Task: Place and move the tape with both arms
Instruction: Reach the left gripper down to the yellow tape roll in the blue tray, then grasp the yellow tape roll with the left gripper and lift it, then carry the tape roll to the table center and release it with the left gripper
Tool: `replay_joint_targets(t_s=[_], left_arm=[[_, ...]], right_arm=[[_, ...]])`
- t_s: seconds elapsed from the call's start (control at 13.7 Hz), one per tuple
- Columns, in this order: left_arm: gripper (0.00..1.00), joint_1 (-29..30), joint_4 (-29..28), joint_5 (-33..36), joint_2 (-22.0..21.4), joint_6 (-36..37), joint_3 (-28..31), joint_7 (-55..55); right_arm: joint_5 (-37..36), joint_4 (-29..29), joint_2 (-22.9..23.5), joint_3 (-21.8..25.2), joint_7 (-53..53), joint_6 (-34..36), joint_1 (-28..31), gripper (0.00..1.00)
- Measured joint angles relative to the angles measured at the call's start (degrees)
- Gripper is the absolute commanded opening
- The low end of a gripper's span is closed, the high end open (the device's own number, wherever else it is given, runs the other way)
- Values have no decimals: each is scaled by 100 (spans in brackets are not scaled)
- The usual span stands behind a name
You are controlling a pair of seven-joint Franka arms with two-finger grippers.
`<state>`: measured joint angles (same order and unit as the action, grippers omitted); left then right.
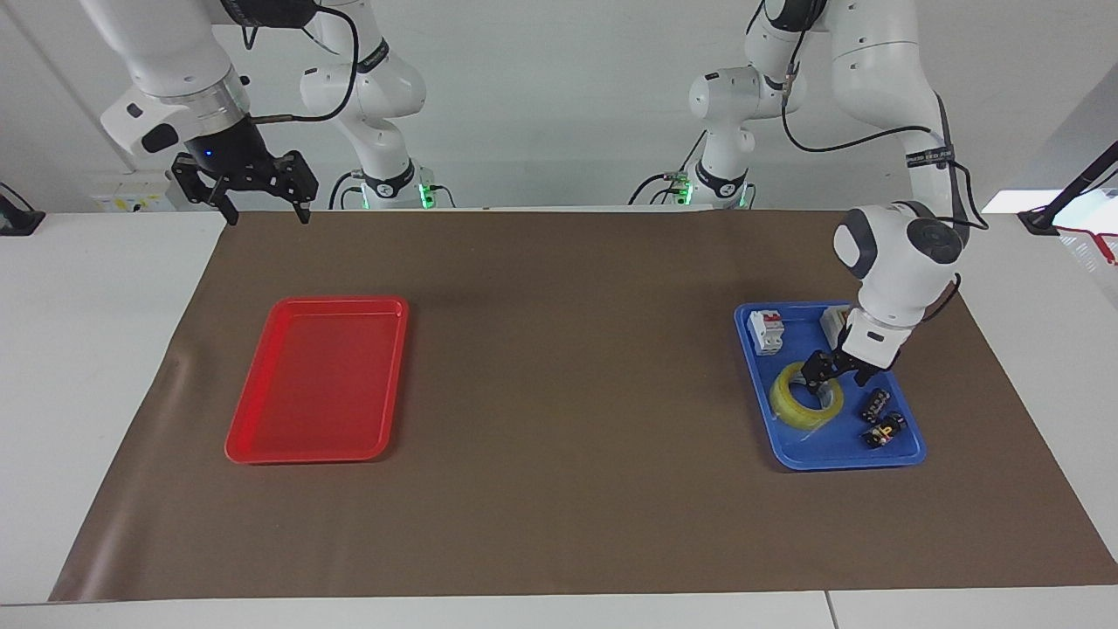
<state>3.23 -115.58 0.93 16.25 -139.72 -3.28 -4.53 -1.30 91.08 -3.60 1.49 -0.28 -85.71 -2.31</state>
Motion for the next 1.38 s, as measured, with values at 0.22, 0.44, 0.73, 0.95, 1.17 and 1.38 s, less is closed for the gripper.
replay_joint_targets(t_s=[0.22,0.44,0.73,0.95,1.17,1.38], left_arm=[[0,0,-3,0,74,-58,0,-85],[0,-2,-36,0,75,-34,-15,-135],[0,-4,133,0,44,44,-19,-134],[0,-162,876,0,-61,1086,-35,-137],[0,-836,1249,66,-255,1680,-54,-930],[0,-1904,1201,264,-206,1640,-82,-2308]], right_arm=[[0,0,0,0,0,0,0,100],[0,0,0,0,0,0,0,100],[0,0,0,0,0,0,0,100],[0,0,0,0,0,0,0,100],[0,0,0,0,0,0,0,100],[0,0,0,0,0,0,0,100]])
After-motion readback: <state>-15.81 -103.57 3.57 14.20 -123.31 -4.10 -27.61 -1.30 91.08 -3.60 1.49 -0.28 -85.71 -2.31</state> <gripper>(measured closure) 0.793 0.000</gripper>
